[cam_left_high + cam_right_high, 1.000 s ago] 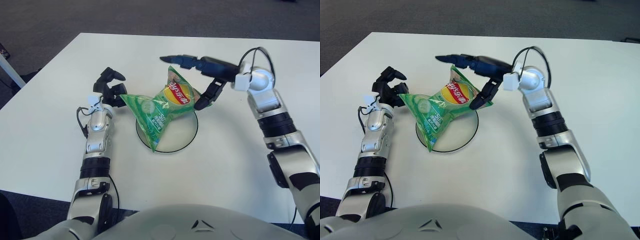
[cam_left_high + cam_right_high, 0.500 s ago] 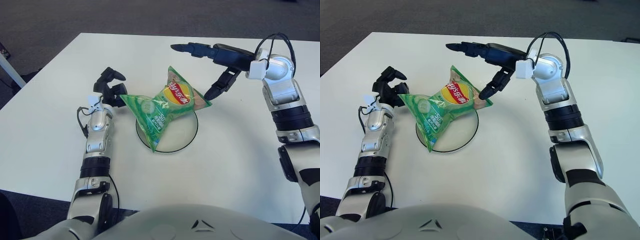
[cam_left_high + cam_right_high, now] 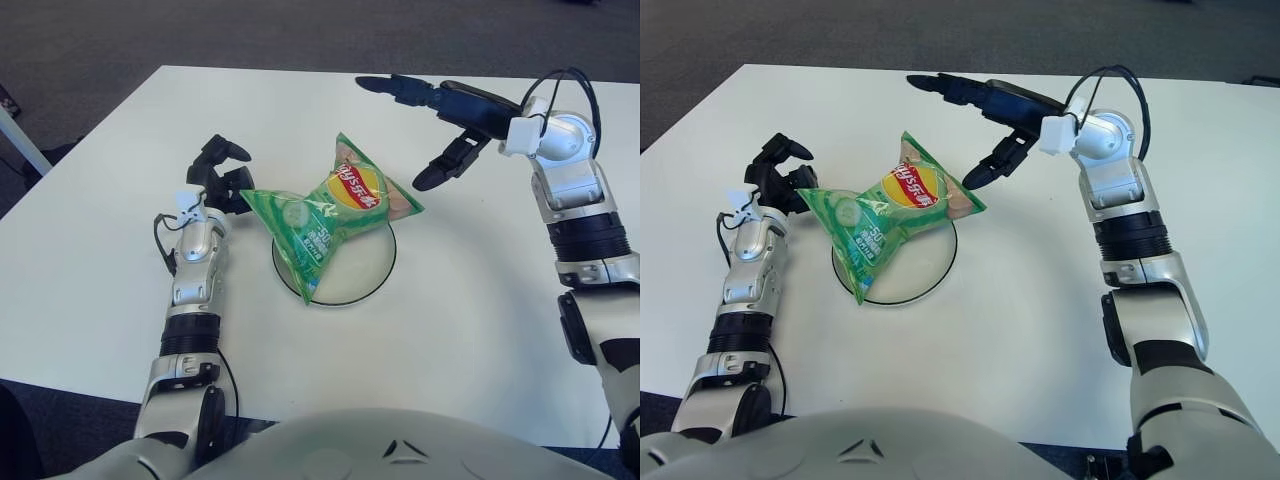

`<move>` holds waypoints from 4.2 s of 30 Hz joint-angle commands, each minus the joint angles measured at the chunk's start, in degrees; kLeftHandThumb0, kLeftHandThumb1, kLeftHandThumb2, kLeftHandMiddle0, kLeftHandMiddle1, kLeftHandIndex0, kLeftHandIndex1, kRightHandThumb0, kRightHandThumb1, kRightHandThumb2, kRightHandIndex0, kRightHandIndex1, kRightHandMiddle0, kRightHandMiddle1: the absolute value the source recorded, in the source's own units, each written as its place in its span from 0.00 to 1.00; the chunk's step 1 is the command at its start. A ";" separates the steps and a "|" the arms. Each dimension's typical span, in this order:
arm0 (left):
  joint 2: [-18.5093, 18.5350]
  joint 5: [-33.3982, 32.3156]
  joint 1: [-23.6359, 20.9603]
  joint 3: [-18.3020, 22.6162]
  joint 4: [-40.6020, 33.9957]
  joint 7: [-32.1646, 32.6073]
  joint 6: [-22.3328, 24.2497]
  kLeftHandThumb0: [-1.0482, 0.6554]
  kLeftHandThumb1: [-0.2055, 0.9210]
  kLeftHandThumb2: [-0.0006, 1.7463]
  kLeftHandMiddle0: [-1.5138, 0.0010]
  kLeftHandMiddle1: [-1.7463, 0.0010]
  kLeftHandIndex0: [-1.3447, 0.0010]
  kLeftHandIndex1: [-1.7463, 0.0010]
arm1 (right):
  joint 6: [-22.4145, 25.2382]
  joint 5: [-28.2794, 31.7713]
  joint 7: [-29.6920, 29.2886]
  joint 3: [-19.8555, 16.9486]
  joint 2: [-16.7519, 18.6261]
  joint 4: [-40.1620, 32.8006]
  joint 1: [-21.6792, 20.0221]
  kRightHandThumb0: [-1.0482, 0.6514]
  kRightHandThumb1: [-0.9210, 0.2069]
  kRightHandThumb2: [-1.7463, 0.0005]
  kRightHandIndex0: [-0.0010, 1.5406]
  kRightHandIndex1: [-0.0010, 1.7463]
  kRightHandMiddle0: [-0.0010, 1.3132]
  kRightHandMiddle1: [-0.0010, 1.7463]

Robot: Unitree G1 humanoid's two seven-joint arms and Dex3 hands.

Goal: Put the snack into the plate.

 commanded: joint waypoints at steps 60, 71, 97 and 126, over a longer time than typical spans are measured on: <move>0.67 -1.86 4.29 0.27 -5.09 -3.74 2.94 0.32 0.40 0.80 0.14 0.00 0.50 0.00 | 27.53 14.79 -40.33 -16.73 31.43 -12.52 27.18 0.61 0.89 0.00 0.57 0.96 0.57 1.00; 0.57 -1.53 5.23 0.12 -6.80 -4.42 4.65 0.32 0.40 0.80 0.14 0.00 0.50 0.00 | 29.13 12.71 -41.86 -16.55 31.18 -10.38 30.86 0.61 0.92 0.00 0.60 0.91 0.58 1.00; 0.52 -2.23 6.81 -0.46 -9.34 -6.05 8.09 0.32 0.40 0.81 0.15 0.00 0.50 0.00 | 32.24 12.63 -43.35 -16.32 32.43 -9.03 33.23 0.61 0.92 0.00 0.63 0.91 0.56 1.00; 0.40 -1.65 6.98 -0.87 -9.20 -5.71 8.43 0.31 0.39 0.81 0.14 0.00 0.49 0.00 | 30.71 12.50 -39.47 -16.34 31.88 -4.60 32.24 0.61 0.91 0.00 0.62 0.93 0.54 1.00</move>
